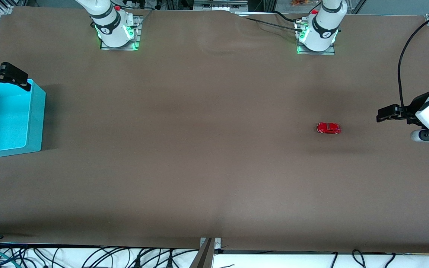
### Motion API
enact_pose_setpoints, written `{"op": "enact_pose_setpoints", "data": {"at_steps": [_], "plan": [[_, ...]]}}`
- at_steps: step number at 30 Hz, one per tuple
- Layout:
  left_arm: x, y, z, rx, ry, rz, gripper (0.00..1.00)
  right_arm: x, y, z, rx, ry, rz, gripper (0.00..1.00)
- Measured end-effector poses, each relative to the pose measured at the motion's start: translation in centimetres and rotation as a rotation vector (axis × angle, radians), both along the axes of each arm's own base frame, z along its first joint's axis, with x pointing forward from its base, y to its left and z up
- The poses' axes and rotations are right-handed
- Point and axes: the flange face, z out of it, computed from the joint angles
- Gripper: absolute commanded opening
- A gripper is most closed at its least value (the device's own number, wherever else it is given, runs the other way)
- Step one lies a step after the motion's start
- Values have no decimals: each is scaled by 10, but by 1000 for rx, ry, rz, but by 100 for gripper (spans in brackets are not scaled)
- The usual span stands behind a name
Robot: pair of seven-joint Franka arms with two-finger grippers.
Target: Wind red beetle toy and store in blue box
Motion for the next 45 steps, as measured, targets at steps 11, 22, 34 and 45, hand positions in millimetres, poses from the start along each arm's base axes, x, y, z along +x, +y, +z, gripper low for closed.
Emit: {"op": "enact_pose_setpoints", "data": {"at_steps": [11, 22, 34, 45], "plan": [[-1, 0, 0, -2, 6, 0, 100, 0, 0, 2, 0, -3, -1, 100], [-2, 0, -2, -2, 16, 4, 100, 0, 0, 3, 0, -5, -1, 100], [-17, 18, -21, 41, 146, 250, 100, 0, 0, 3, 0, -5, -1, 100], [-24, 26, -84, 147, 275, 653, 100, 0, -1, 3, 0, -5, -1, 100]]}}
